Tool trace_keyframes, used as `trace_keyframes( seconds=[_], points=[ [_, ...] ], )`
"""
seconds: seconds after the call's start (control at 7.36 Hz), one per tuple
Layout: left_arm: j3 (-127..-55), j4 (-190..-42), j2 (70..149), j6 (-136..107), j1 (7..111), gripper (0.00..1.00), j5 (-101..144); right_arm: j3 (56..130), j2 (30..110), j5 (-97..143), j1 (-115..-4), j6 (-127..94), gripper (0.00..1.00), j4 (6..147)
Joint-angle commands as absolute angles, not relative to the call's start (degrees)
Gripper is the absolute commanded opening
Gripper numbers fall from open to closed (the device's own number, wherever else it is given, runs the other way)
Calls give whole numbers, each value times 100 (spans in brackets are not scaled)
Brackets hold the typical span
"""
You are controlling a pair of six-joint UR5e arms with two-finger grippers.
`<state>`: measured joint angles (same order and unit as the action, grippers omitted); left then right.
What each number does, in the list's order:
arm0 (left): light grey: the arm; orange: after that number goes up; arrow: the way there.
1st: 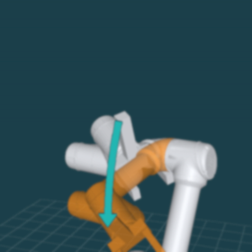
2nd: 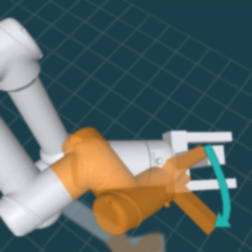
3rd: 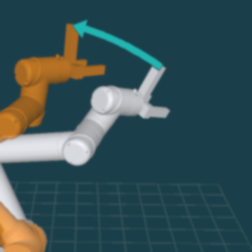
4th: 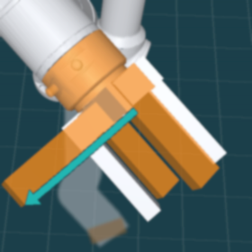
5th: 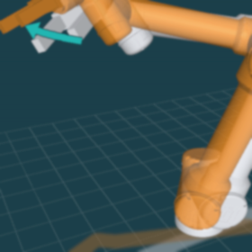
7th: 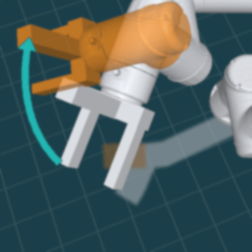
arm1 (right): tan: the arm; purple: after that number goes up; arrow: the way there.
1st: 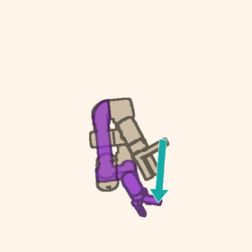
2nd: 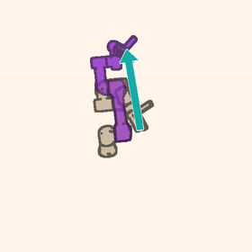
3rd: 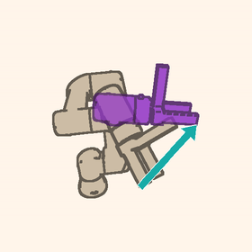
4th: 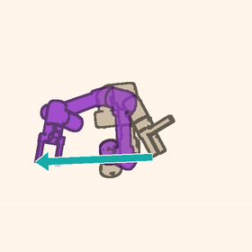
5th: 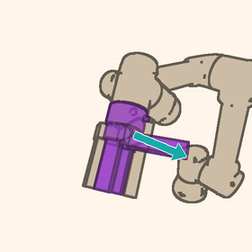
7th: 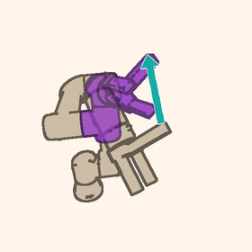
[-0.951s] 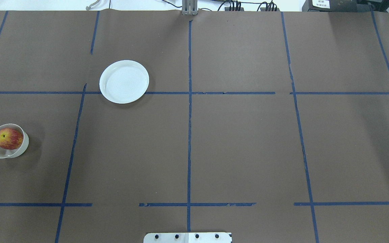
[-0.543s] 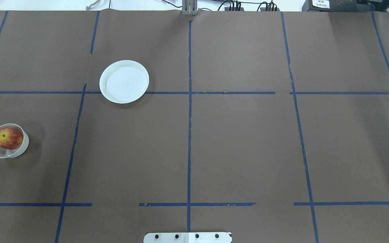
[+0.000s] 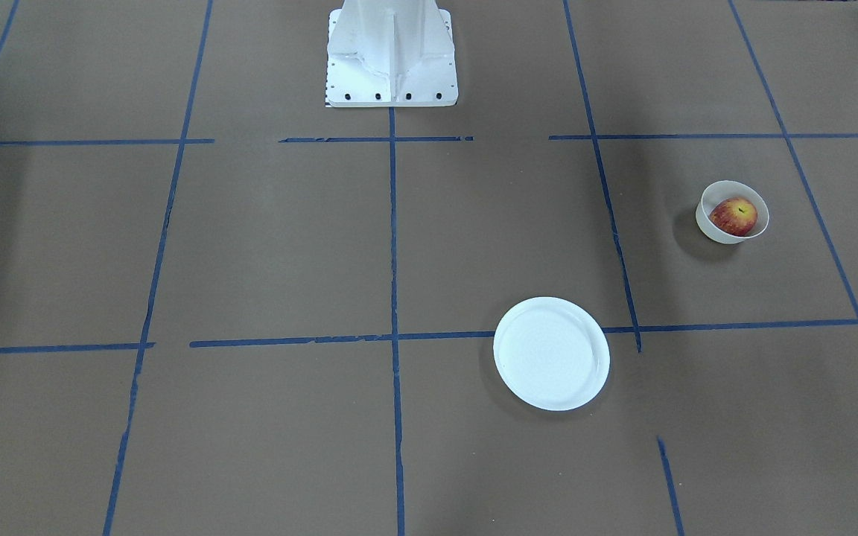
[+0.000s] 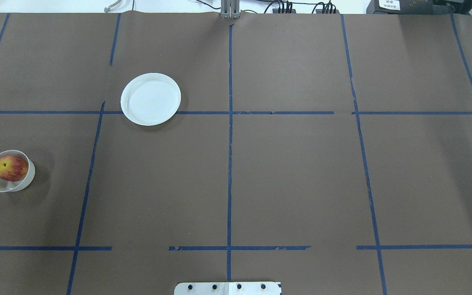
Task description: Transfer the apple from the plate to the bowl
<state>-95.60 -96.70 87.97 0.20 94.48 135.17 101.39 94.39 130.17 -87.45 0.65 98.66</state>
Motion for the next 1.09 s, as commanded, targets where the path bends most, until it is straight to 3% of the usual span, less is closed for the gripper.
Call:
trace_keyframes(
  seconds=[0.0, 0.54, 0.95],
  points=[
    [-9537, -9712, 8824, 52, 9440, 100, 13491, 10134, 9439, 13017, -8745, 62, 100, 9870],
    [-9510, -9651, 8920, 62, 9361, 100, 13474, 10134, 9439, 13017, -8745, 70, 100, 9870],
    [-8923, -9450, 9411, 35, 9352, 100, 13517, 10134, 9439, 13017, -8745, 62, 100, 9861]
  ],
)
